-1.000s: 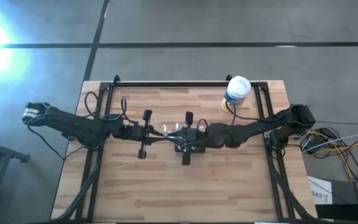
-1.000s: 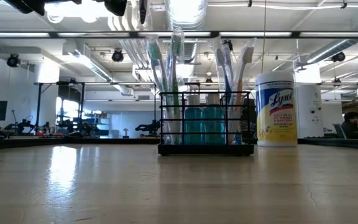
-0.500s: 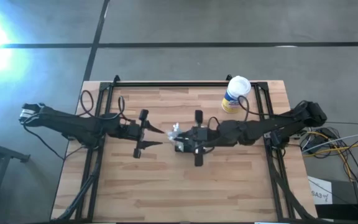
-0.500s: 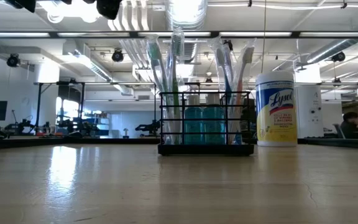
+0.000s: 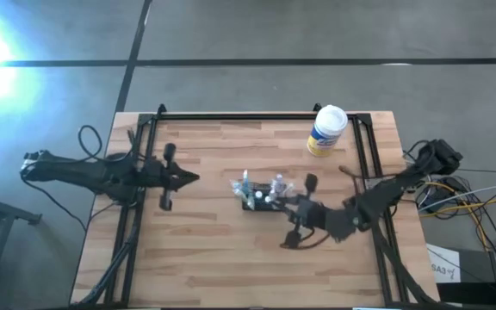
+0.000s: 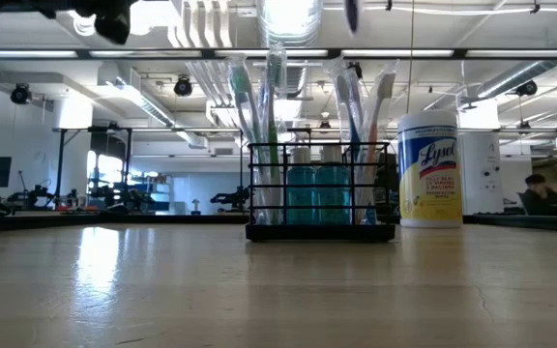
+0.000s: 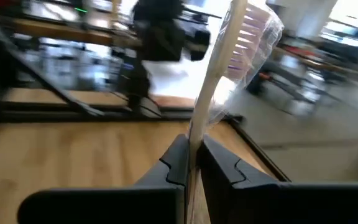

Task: Pick & Place toothbrushing station
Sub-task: Put the purple toothbrush into the black mesh organizer

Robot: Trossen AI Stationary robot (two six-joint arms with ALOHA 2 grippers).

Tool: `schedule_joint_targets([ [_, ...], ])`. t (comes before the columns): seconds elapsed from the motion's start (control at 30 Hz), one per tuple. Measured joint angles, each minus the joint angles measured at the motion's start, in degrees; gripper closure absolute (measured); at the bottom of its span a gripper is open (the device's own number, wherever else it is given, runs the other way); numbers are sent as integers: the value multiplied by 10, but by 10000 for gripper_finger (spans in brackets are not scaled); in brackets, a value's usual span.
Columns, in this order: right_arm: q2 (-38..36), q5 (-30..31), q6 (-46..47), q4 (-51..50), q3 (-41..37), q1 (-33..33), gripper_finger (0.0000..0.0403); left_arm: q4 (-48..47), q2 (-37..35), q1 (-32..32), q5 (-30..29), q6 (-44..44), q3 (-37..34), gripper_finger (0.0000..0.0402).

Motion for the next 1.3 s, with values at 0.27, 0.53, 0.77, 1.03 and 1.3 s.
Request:
schedule_joint_targets([
  [0.27, 3, 213, 181, 3, -103, 52, 387, 20, -102, 0, -47, -8, -84, 381],
  [0.53, 3, 264, 182, 105, -183, 42, 382, 26, -135, 0, -48, -8, -121, 388],
  [0.77, 24, 272, 102, 242, -226, 40, 382, 21, -134, 0, -47, -6, -128, 386],
  [1.03, 136, 355, 58, 314, -178, 23, 381, 21, -134, 0, -48, -6, -127, 392],
  [1.3, 193, 393, 30, 314, -123, 21, 381, 27, -134, 0, -47, -9, -127, 390],
])
